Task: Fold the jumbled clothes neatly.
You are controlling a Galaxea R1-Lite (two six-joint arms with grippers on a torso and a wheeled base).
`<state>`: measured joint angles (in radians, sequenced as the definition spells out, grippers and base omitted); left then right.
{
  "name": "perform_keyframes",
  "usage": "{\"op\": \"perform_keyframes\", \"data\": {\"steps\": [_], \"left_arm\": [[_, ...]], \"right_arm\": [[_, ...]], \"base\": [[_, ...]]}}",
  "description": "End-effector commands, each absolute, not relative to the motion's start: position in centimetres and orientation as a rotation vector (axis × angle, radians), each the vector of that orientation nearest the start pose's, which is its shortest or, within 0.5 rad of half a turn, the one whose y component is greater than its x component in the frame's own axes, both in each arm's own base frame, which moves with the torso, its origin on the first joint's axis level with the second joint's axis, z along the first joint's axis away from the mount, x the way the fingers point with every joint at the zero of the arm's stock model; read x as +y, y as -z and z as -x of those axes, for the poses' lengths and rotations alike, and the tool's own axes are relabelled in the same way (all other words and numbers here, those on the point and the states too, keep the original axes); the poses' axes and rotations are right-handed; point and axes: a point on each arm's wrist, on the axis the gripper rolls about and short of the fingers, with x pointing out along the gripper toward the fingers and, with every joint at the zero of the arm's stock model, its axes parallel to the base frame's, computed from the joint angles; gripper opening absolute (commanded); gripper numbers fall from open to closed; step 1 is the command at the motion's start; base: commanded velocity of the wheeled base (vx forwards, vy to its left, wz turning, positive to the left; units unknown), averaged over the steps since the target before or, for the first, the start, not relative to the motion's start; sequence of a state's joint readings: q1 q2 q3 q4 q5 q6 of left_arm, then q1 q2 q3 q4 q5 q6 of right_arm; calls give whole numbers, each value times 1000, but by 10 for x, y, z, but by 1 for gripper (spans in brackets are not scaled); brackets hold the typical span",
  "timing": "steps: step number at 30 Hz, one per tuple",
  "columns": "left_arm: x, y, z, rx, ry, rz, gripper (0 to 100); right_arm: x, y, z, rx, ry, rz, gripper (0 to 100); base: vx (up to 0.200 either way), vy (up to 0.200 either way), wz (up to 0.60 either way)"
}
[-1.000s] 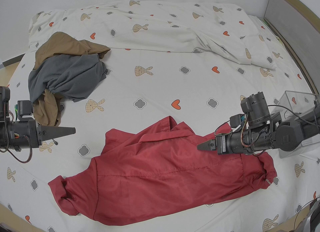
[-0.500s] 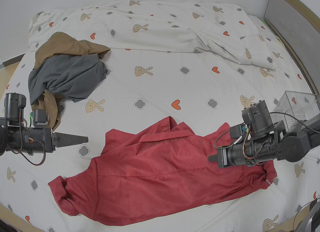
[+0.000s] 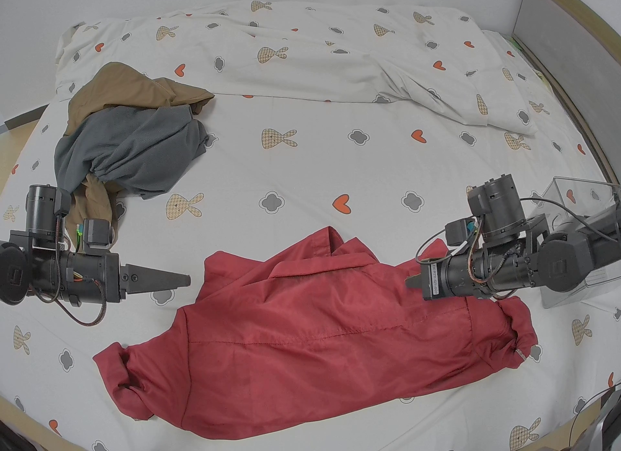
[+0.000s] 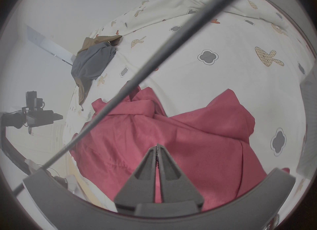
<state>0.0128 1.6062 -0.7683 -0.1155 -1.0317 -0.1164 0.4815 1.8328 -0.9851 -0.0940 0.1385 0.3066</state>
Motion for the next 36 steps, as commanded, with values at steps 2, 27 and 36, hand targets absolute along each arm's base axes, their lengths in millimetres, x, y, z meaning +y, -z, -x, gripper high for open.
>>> {"op": "perform_keyframes", "data": {"steps": [2, 27, 36], "left_arm": [[-17, -156, -255, 725, 936, 484, 100], [-16, -153, -251, 711, 936, 477, 100], [-15, -150, -253, 722, 931, 483, 100]], "right_arm": [[160, -121, -306, 852, -483, -78, 100], [197, -117, -314, 798, -501, 31, 0], [173, -143, -273, 771, -508, 15, 0]], "base": [[0, 0, 0], [0, 0, 0], [0, 0, 0]]}}
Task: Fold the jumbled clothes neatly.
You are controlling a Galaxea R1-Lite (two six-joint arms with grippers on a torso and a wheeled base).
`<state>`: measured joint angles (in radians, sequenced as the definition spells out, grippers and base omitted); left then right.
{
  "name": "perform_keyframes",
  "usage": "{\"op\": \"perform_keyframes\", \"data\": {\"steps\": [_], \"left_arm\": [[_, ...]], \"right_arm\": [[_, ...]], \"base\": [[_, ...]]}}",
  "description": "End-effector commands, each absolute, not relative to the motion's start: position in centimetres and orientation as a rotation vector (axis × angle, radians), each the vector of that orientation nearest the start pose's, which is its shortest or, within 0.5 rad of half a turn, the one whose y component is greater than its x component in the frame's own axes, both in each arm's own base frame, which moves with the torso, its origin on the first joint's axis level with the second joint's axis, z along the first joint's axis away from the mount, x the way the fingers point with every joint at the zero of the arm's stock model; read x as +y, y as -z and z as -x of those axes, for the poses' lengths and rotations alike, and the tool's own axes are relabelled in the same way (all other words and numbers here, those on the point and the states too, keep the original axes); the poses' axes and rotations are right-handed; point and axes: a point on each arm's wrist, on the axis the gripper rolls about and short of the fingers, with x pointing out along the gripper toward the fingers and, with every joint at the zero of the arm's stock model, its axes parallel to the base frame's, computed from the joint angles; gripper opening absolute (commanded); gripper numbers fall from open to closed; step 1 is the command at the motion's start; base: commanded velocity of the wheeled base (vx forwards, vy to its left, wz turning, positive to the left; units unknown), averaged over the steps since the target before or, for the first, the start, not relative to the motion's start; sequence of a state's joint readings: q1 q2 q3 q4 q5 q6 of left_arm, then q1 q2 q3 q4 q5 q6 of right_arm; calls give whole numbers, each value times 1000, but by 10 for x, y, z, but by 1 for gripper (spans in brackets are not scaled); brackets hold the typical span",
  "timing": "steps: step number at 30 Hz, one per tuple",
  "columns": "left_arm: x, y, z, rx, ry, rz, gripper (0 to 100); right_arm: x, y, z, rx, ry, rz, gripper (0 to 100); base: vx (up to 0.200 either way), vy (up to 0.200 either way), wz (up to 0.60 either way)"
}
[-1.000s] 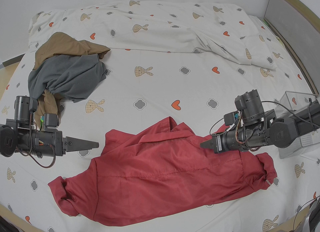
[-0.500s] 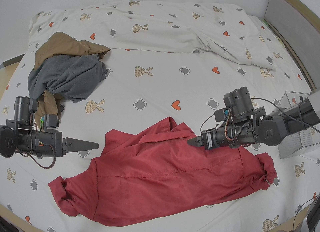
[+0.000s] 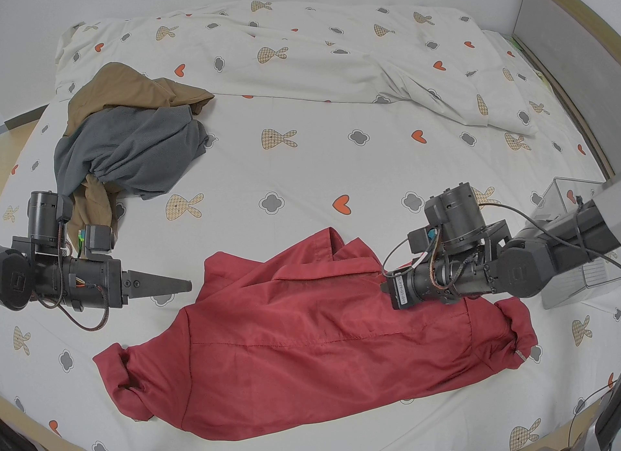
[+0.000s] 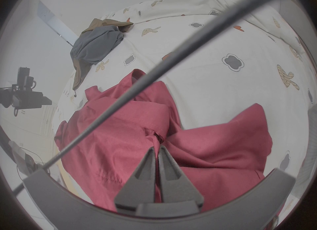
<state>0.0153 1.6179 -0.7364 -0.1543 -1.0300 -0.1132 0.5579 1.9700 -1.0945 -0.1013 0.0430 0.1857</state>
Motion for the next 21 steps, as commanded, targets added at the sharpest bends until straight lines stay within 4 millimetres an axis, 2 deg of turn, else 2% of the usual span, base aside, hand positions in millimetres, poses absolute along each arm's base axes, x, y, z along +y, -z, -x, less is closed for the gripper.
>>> {"op": "perform_keyframes", "data": {"steps": [1, 2, 5, 8, 13, 14, 17, 21], "left_arm": [[-16, -148, -254, 727, 933, 484, 100], [-18, -146, -256, 736, 937, 486, 100], [-29, -142, -265, 761, 974, 477, 100], [-45, -135, -279, 794, 999, 455, 100], [-71, -121, -293, 835, 1003, 373, 100], [-82, -116, -298, 847, 988, 326, 100], [-93, -112, -304, 856, 968, 285, 100], [-101, -111, -306, 859, 991, 273, 100]], "right_arm": [[167, -150, -258, 760, -520, 13, 0], [162, -156, -244, 750, -537, 12, 0], [155, -161, -217, 741, -570, 20, 0], [155, -157, -202, 759, -597, 40, 0], [159, -152, -192, 781, -624, 57, 0], [159, -152, -187, 779, -636, 59, 0], [158, -152, -179, 778, -656, 65, 0], [158, -153, -178, 778, -655, 66, 0]], "base": [[0, 0, 0], [0, 0, 0], [0, 0, 0], [0, 0, 0], [0, 0, 0], [0, 0, 0], [0, 0, 0], [0, 0, 0]]}}
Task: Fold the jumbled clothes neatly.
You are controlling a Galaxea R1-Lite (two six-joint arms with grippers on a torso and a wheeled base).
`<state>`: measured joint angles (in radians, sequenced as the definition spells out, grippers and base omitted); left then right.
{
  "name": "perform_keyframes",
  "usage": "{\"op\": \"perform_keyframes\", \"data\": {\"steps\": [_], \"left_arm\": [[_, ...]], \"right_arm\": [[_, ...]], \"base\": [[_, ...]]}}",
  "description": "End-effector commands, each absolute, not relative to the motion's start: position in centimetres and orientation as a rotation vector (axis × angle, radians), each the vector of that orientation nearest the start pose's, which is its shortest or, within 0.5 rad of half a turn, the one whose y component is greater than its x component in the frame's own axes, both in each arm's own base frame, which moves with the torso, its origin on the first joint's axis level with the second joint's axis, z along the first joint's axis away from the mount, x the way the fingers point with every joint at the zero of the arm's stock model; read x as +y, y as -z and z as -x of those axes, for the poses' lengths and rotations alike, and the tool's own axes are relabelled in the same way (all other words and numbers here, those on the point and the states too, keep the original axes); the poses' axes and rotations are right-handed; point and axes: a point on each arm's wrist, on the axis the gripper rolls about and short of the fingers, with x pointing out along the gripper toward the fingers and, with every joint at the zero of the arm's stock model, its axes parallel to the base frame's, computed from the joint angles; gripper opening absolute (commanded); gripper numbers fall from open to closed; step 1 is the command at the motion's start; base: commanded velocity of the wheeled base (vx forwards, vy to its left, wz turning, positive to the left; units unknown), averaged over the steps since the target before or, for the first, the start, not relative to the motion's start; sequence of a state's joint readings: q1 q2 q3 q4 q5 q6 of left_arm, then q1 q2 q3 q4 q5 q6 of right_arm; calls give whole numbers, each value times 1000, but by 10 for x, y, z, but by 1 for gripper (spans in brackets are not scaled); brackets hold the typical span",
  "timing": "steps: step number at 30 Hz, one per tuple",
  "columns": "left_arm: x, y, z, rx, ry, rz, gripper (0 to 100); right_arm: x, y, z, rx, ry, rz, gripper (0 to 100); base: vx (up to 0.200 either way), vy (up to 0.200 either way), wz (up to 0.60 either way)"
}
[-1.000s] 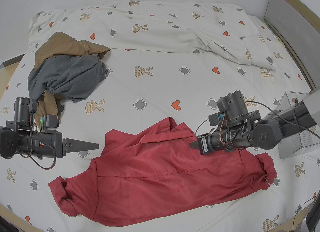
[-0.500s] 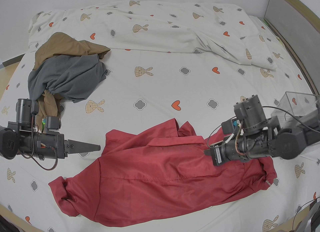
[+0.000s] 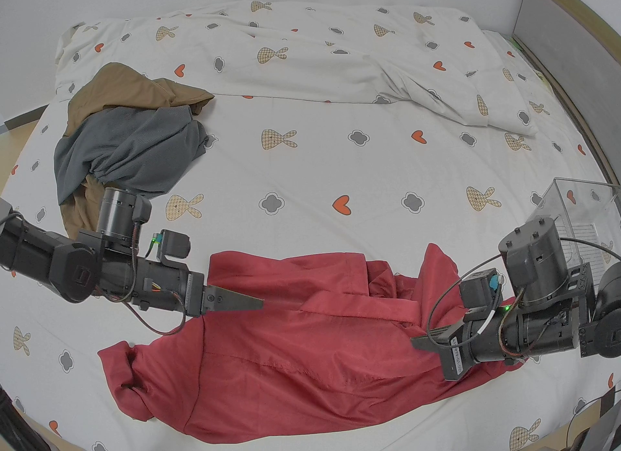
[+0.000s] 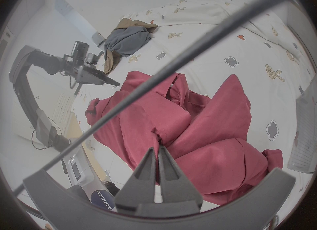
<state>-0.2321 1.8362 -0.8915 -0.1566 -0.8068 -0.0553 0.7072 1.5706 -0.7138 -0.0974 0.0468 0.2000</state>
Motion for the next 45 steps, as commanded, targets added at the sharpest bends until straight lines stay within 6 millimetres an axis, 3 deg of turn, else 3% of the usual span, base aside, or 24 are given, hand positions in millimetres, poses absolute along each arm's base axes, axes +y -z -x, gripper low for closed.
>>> {"op": "perform_keyframes", "data": {"steps": [1, 9, 12, 19, 24, 25, 38, 45], "left_arm": [[-106, -111, -305, 861, 1004, 266, 100], [-126, -110, -297, 877, 1065, 238, 100], [-135, -99, -301, 903, 1086, 224, 100], [-144, -79, -304, 939, 1113, 191, 100], [-145, -80, -304, 928, 1122, 177, 100], [-146, -82, -304, 924, 1127, 174, 0], [-153, -93, -305, 885, 1146, 166, 0], [-164, -115, -296, 910, 1131, 255, 0]], "right_arm": [[157, -152, -178, 778, -651, 63, 0], [158, -150, -181, 787, -647, 65, 0], [159, -150, -181, 787, -649, 67, 0], [159, -151, -181, 782, -649, 64, 0], [160, -151, -182, 780, -650, 63, 0], [160, -151, -182, 780, -650, 63, 0], [160, -148, -181, 790, -651, 71, 0], [161, -148, -182, 792, -650, 70, 0]], "base": [[0, 0, 0], [0, 0, 0], [0, 0, 0], [0, 0, 0], [0, 0, 0], [0, 0, 0], [0, 0, 0], [0, 0, 0]]}}
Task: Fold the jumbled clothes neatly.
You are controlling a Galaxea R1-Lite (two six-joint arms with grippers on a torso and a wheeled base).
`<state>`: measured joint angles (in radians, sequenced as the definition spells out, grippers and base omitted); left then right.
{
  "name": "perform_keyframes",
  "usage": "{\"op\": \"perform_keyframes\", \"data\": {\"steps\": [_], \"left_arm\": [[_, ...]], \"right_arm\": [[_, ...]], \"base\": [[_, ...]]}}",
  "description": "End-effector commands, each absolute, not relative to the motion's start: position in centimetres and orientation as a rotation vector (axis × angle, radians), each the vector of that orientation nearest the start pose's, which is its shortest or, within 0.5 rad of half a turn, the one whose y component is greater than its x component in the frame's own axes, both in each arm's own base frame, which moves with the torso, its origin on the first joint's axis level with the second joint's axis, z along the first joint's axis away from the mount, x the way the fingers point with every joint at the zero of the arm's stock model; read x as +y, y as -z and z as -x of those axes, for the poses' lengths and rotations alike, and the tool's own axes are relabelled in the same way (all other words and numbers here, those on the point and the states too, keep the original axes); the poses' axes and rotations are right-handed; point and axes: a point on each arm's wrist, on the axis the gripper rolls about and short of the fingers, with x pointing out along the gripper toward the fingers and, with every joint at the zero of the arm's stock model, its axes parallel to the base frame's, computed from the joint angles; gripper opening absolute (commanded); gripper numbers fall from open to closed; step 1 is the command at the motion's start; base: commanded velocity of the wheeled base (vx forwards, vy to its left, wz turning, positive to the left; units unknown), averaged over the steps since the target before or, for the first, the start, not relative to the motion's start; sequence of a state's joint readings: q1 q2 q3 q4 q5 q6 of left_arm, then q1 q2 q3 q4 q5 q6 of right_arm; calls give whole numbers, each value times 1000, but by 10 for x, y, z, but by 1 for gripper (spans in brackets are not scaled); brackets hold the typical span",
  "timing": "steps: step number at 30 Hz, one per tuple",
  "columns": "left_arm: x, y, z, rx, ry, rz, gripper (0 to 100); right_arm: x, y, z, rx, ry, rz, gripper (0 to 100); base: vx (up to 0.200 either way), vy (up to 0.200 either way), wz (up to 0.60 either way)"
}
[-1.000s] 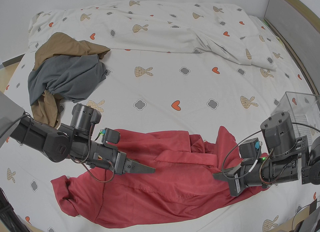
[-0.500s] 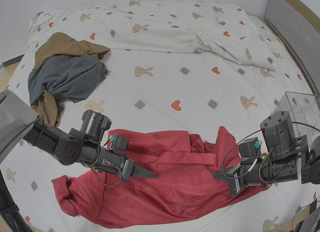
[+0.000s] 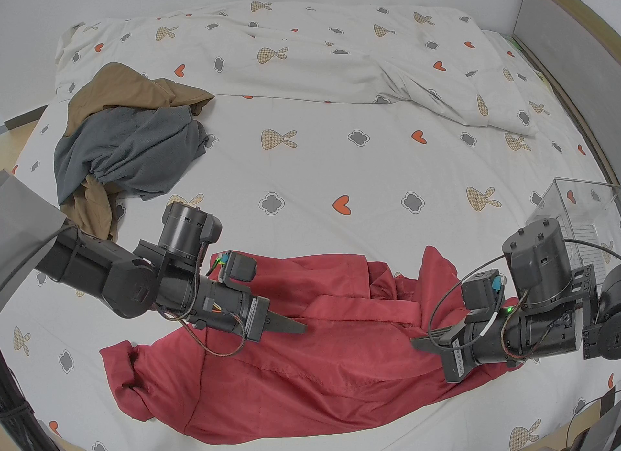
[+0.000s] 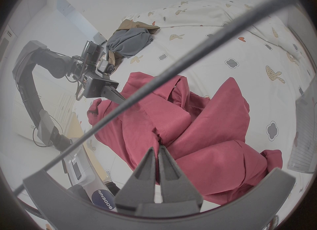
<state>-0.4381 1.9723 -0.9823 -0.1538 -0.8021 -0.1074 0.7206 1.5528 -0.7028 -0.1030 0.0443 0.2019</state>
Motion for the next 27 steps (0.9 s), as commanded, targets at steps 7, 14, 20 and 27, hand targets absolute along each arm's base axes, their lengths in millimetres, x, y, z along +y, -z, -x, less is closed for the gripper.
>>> {"op": "perform_keyframes", "data": {"steps": [7, 14, 20, 27], "left_arm": [[-167, -120, -313, 929, 971, 323, 100], [-151, -107, -331, 882, 901, 238, 100], [-145, -99, -337, 852, 918, 165, 100], [-153, -89, -343, 847, 952, 114, 100]], "right_arm": [[160, -149, -181, 789, -649, 69, 0], [161, -149, -181, 789, -650, 69, 0], [161, -147, -181, 795, -650, 73, 0], [159, -146, -178, 800, -652, 78, 0]], "base": [[0, 0, 0], [0, 0, 0], [0, 0, 0], [0, 0, 0]]}}
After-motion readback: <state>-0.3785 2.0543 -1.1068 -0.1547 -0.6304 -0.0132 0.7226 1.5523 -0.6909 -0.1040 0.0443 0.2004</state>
